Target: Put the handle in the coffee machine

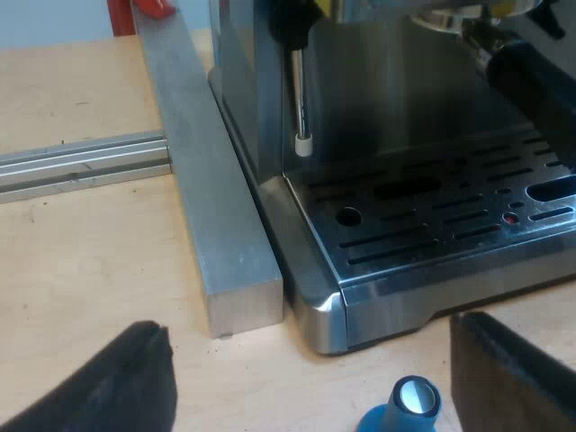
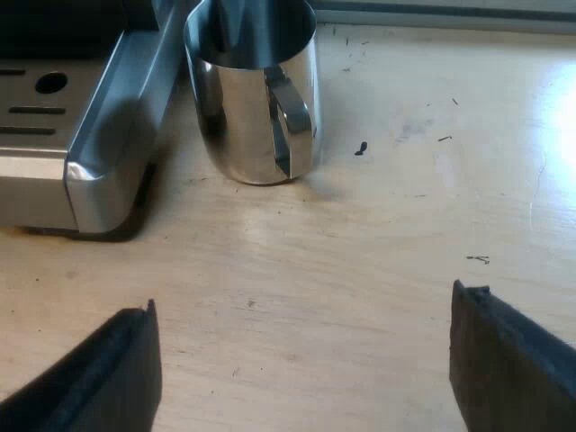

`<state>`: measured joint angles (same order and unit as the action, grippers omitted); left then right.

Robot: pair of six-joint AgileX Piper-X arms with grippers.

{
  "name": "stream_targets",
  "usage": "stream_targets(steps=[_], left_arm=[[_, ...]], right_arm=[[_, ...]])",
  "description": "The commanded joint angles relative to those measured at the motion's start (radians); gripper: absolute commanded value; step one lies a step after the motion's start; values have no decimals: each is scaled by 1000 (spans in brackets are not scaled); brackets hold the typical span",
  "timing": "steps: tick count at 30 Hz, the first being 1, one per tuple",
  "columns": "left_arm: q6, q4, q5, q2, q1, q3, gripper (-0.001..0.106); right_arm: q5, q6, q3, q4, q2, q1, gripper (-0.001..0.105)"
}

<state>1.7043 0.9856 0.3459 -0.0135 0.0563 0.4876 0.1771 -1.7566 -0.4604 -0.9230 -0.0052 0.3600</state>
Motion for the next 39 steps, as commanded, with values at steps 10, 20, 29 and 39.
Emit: stream_targets(steps=[10,20,29,39], left_arm=[[-5,-32,-5,-139,2,-7,66],[-5,-32,-5,-139,2,-7,66],[-5,-32,-5,-139,2,-7,66],[-5,-32,-5,-139,2,-7,66]], right_arm=[[2,2,-8,7,-45,-150,69],[2,2,-8,7,-45,-302,69],[2,2,-8,7,-45,-302,69],[2,2,-8,7,-45,-302,69]])
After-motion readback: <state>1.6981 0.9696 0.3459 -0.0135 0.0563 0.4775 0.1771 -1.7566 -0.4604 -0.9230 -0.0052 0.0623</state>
